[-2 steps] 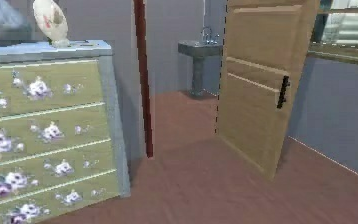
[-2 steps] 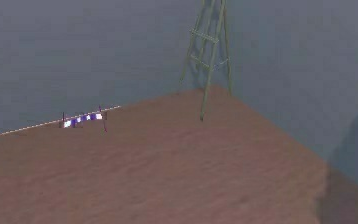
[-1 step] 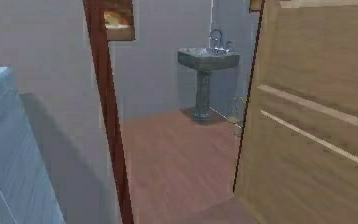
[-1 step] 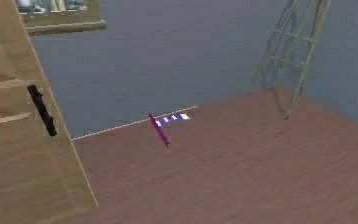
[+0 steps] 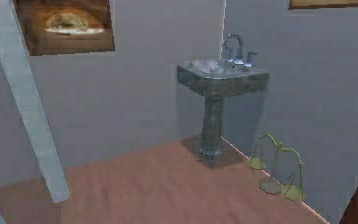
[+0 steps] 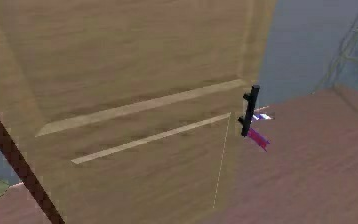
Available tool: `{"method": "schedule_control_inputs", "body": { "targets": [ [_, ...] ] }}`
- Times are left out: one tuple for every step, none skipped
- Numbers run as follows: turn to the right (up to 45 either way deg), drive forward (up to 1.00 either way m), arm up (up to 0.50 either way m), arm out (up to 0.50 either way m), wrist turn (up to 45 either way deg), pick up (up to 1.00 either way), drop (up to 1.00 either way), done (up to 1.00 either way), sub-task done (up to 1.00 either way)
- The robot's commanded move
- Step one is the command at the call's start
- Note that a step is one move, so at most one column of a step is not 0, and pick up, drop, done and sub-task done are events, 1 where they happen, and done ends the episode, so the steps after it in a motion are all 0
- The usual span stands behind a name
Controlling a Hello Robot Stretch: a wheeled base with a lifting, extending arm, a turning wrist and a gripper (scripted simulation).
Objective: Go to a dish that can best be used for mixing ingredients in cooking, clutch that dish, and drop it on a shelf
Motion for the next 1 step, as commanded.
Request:
{"method": "schedule_control_inputs", "body": {
  "targets": [
    [-21.0,0.00,0.00,0.00,0.0,0.00,0.00,0.00,0.00]
  ]
}}
